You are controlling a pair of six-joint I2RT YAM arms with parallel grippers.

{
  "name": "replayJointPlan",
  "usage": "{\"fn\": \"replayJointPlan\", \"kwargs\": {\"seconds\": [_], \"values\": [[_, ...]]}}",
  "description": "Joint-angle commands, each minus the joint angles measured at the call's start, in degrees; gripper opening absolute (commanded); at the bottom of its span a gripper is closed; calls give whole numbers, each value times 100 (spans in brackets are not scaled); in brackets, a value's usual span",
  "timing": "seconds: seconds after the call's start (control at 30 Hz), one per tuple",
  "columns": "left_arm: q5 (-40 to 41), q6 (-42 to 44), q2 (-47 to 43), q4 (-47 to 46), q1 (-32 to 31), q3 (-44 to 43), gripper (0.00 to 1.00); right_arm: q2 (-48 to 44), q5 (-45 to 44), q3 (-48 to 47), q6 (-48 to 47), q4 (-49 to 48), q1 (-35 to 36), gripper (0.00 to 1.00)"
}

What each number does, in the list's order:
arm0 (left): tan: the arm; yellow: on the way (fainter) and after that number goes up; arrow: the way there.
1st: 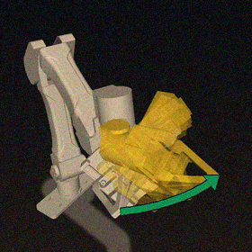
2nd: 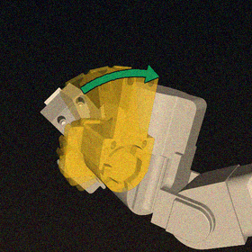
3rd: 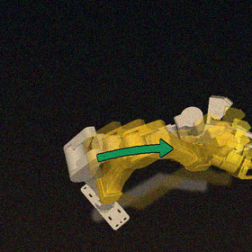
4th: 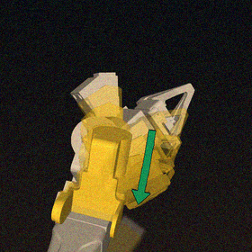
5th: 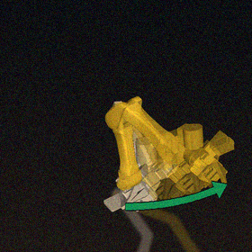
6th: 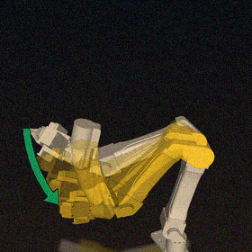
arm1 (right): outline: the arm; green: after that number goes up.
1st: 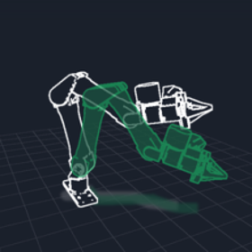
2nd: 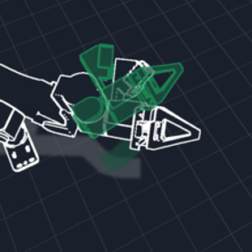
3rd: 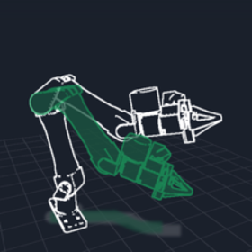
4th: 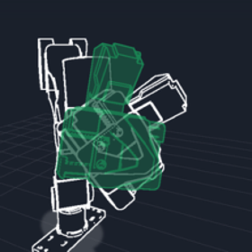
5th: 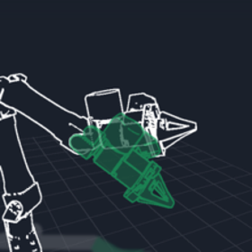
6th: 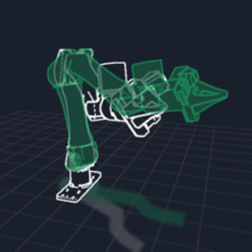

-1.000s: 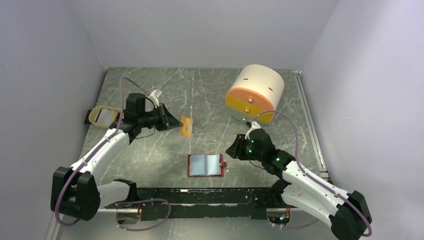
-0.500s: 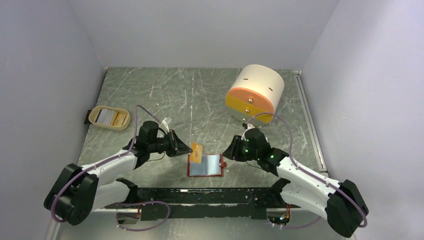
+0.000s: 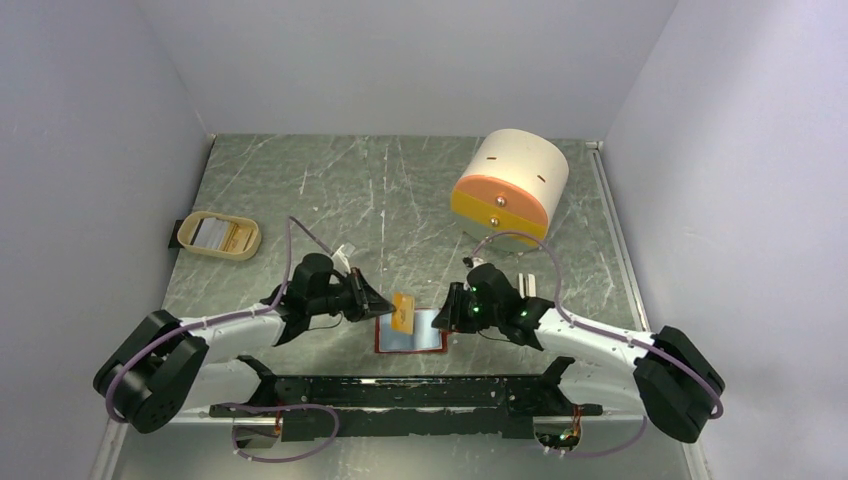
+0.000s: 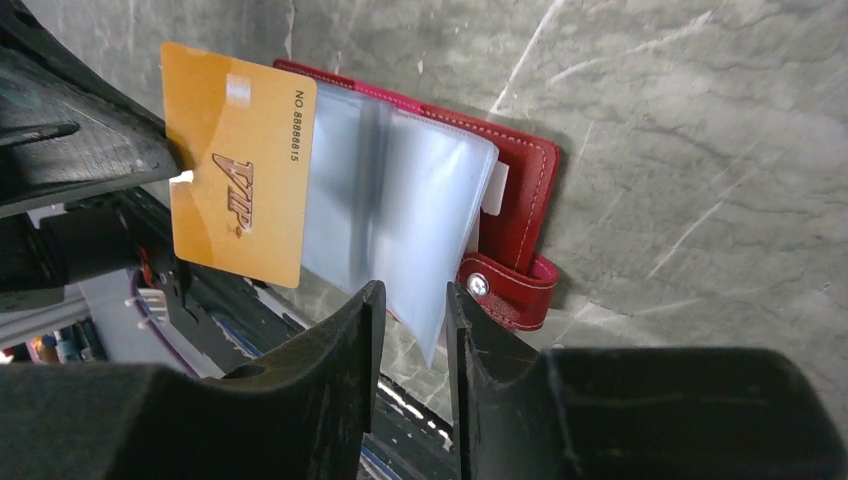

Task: Put the credit cards into the card holder
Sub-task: Insert the credit card into the card holder.

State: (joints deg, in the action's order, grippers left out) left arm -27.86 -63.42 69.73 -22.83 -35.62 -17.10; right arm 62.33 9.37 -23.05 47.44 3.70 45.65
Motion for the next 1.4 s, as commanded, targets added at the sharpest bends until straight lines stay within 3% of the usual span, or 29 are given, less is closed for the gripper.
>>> {"fn": "replayJointPlan", "kwargs": {"seconds": [0.0, 0.43, 1.0, 1.37], "values": [[346, 44, 91, -240, -180, 101, 9, 165, -277, -72, 46, -163, 178, 32], [463, -47, 832, -944, -504, 242, 9, 695, -498, 107, -121, -296, 199, 27], [1565, 373, 682, 706, -971, -468, 9, 702, -483, 224, -138, -405, 208, 27], [1669, 597, 181, 1729, -1080, -709, 9, 650, -473, 253, -148, -415, 202, 27]]}}
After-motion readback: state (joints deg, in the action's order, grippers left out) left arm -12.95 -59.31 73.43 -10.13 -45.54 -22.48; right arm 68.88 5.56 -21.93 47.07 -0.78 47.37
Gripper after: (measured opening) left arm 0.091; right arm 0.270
